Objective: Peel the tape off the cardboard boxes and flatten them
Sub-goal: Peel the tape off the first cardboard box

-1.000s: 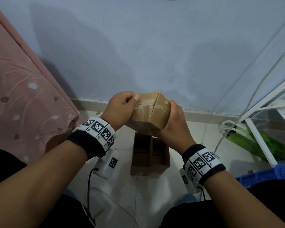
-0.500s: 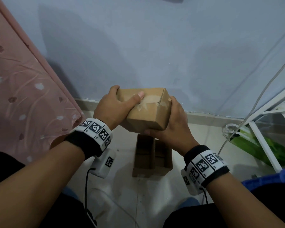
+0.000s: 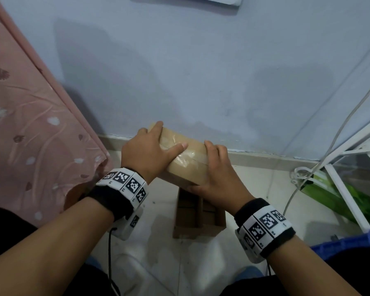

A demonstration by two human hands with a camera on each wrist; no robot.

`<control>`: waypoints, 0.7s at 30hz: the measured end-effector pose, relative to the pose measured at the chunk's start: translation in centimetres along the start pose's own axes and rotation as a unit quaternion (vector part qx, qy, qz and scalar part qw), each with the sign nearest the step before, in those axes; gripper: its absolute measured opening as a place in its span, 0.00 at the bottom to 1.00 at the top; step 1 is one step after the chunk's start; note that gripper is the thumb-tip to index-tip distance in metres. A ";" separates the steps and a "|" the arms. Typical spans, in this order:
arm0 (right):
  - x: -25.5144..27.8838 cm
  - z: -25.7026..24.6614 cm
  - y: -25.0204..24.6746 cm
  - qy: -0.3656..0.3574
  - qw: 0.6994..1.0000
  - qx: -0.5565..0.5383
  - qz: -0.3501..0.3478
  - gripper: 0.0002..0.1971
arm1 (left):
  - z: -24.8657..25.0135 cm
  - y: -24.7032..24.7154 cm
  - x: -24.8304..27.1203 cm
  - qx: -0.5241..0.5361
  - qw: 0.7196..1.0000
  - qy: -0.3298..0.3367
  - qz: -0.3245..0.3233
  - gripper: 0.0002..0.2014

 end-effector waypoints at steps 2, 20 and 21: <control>0.2 0.0 -0.2 -0.005 1.000 -0.012 0.004 0.58 | 0.0 -0.1 -0.3 -0.007 1.000 0.009 0.003 0.41; 0.2 1.0 -0.3 -0.004 1.000 -0.008 -0.011 0.56 | -0.7 -1.3 -1.1 0.099 0.989 0.109 0.018 0.23; 0.3 1.0 -0.3 -0.005 1.000 -0.009 -0.011 0.56 | -0.8 -1.6 -1.1 0.102 0.989 0.104 0.022 0.22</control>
Point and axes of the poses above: each hand's wrist, its own x-axis away from the middle knuckle, its own y-axis out of the palm, z = x × y, the point moved 7 cm from there along -x, towards the middle knuckle, and after that the axes turned 5 degrees about -z, right-handed, at the moved point
